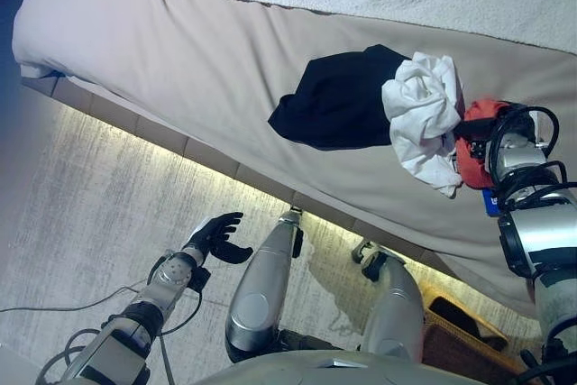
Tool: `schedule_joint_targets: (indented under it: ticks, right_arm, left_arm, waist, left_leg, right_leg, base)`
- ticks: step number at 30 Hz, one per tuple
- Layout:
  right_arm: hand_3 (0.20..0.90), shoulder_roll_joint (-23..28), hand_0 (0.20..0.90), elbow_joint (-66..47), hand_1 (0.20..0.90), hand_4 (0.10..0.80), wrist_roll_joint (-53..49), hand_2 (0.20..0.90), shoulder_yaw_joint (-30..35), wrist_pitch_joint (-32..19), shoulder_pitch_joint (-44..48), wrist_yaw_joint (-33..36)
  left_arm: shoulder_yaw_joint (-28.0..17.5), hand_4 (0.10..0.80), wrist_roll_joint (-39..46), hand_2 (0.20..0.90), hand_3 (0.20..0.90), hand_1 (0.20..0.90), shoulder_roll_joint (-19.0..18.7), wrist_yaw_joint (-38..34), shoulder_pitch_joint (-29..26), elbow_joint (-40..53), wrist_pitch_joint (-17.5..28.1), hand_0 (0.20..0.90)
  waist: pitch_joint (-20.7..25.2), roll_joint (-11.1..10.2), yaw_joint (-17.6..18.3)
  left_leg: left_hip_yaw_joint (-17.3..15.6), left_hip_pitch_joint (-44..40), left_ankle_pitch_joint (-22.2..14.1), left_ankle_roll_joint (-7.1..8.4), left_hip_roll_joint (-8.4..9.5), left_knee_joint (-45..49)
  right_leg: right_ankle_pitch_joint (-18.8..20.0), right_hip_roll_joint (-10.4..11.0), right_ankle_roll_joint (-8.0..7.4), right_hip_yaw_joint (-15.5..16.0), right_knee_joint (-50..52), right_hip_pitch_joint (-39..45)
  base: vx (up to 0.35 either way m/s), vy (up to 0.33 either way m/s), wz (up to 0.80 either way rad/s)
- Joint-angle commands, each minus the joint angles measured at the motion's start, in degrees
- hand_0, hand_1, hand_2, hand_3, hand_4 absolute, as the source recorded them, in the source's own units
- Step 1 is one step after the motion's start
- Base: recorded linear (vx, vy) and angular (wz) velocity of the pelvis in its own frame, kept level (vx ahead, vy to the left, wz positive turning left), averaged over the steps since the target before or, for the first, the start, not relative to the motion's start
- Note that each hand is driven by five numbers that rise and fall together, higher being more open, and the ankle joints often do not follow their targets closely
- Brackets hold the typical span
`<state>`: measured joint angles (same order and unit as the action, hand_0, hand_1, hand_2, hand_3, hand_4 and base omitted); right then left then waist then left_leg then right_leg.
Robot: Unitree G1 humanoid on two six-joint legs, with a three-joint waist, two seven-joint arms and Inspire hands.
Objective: Pick up the clothes from the bed and place them into the basket
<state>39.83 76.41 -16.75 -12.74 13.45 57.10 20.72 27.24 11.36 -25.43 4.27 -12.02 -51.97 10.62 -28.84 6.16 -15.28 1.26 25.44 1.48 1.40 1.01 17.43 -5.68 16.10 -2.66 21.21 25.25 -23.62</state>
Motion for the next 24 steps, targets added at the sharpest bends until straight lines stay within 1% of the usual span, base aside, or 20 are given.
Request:
schedule_joint_targets:
  ticks: [1, 6, 9, 10, 12, 14, 15, 19, 22, 23, 24]
  right_arm:
    - [0.200, 4.6, 0.300, 1.7, 0.300, 0.100, 0.8, 0.300, -2.8, -0.1, -2.0, 3.8]
    - [0.200, 5.9, 0.300, 1.6, 0.300, 0.100, -0.4, 0.300, -1.6, -2.4, -3.7, 4.1]
    - [0.200, 6.6, 0.300, 1.0, 0.300, 0.100, -3.2, 0.300, -0.5, -5.5, -4.4, 4.3]
    - [0.200, 6.7, 0.300, 0.8, 0.300, 0.100, -4.4, 0.300, -0.2, -6.4, -4.5, 4.0]
    - [0.200, 6.5, 0.300, -1.6, 0.300, 0.100, -7.4, 0.300, 3.1, -9.9, -6.8, 2.5]
    - [0.200, 5.6, 0.300, -3.4, 0.300, 0.100, -8.2, 0.300, 5.3, -12.2, -10.2, 0.9]
    - [0.200, 5.5, 0.300, -3.7, 0.300, 0.100, -8.2, 0.300, 5.5, -12.2, -10.6, 0.7]
    - [0.200, 2.1, 0.300, -10.5, 0.300, 0.100, -12.6, 0.300, 10.5, -15.7, -20.5, -1.4]
    - [0.200, -1.5, 0.300, -17.4, 0.300, 0.100, -14.7, 0.300, 13.4, -16.9, -28.5, 0.1]
    - [0.200, -2.1, 0.300, -18.5, 0.300, 0.100, -15.4, 0.300, 13.7, -17.4, -29.6, 0.5]
    - [0.200, -4.2, 0.300, -22.3, 0.300, 0.100, -15.8, 0.300, 14.2, -17.7, -32.9, 1.6]
  left_arm:
    - [1.5, 0.800, 1.9, 0.900, 0.900, 0.900, -1.8, -0.2, 4.2, 1.6, 2.1, 0.900]
    - [1.7, 0.800, 1.4, 0.900, 0.900, 0.900, -2.3, -0.6, 4.7, 2.2, 1.5, 0.900]
    - [1.7, 0.800, 1.0, 0.900, 0.900, 0.900, -2.4, -1.1, 5.2, 1.8, 1.6, 0.900]
    - [1.6, 0.800, 0.7, 0.900, 0.900, 0.900, -2.5, -1.1, 5.3, 1.7, 1.6, 0.900]
    - [0.8, 0.800, -0.5, 0.900, 0.900, 0.900, -2.2, -1.1, 6.5, 0.6, 1.6, 0.900]
    - [0.1, 0.800, -1.9, 0.900, 0.900, 0.900, -2.0, -1.2, 7.8, 0.0, 1.9, 0.900]
    - [0.0, 0.800, -2.1, 0.900, 0.900, 0.900, -2.0, -1.2, 7.9, -0.1, 1.9, 0.900]
    - [-2.6, 0.800, -4.8, 0.900, 0.900, 0.900, -0.3, -1.7, 10.7, -2.5, 2.1, 0.900]
    - [-3.9, 0.800, -7.3, 0.900, 0.900, 0.900, 1.4, -2.4, 12.3, -4.7, 2.3, 0.900]
    - [-4.1, 0.800, -7.5, 0.900, 0.900, 0.900, 1.7, -2.6, 12.4, -5.0, 2.3, 0.900]
    - [-4.9, 0.800, -8.0, 0.900, 0.900, 0.900, 2.5, -3.0, 12.8, -5.8, 2.1, 0.900]
  waist:
    - [4.5, 2.3, 0.3]
    - [5.8, 1.2, 0.8]
    - [6.8, 0.4, 1.1]
    - [6.8, 0.4, 1.1]
    - [8.8, -0.8, 1.5]
    - [10.3, -1.8, 1.7]
    - [10.4, -1.9, 1.7]
    - [13.8, -4.0, 3.6]
    - [16.2, -5.0, 5.5]
    - [16.5, -5.1, 5.9]
    - [17.3, -5.4, 6.7]
  left_leg:
    - [-0.2, 1.8, -0.6, 0.09, 0.59, -0.5]
    - [-0.8, -1.5, -0.1, 0.90, -0.43, -3.7]
    - [-1.3, -4.2, 0.1, 1.29, -1.18, -6.4]
    - [-1.9, -4.1, 1.7, 0.96, -1.27, -6.9]
    - [-2.3, -7.9, 2.0, 1.61, -2.11, -10.4]
    - [-2.7, -10.9, 2.2, 1.87, -2.50, -13.4]
    - [-2.8, -11.3, 2.3, 1.90, -2.56, -13.8]
    - [-4.2, -17.2, 2.7, 2.45, -3.52, -18.8]
    - [-5.2, -20.1, 2.5, 2.49, -3.91, -20.5]
    - [-5.4, -20.7, 2.4, 2.48, -3.96, -20.6]
    - [-5.8, -21.9, 2.0, 2.49, -4.07, -20.9]
  right_leg:
    - [1.9, -4.8, -0.06, 0.5, -4.8, 2.2]
    - [2.9, -6.5, -0.39, 0.3, -9.7, 6.2]
    - [3.2, -7.4, -0.71, 0.0, -12.3, 8.8]
    - [4.7, -7.4, -0.25, 1.0, -13.1, 9.0]
    - [4.8, -8.1, -0.89, 0.7, -16.2, 12.7]
    - [5.1, -8.4, -1.51, 0.3, -18.6, 15.3]
    - [5.1, -8.5, -1.55, 0.3, -18.9, 15.7]
    - [6.0, -9.5, -2.24, -1.3, -23.1, 20.3]
    - [6.9, -10.0, -2.44, -2.4, -25.1, 22.2]
    - [7.1, -10.1, -2.43, -2.6, -25.4, 22.6]
    - [7.2, -10.4, -2.41, -3.2, -26.0, 23.4]
  base:
    - [-0.015, -0.018, -0.06]
    - [-0.009, -0.035, -0.05]
    - [-0.049, -0.017, -0.12]
    - [-0.105, 0.018, -0.09]
    - [-0.030, 0.007, -0.10]
    - [0.041, -0.019, -0.10]
    - [0.033, -0.012, -0.08]
    - [0.062, 0.003, -0.07]
    - [0.055, 0.027, -0.14]
    - [0.063, 0.026, -0.13]
    - [0.066, 0.024, -0.13]
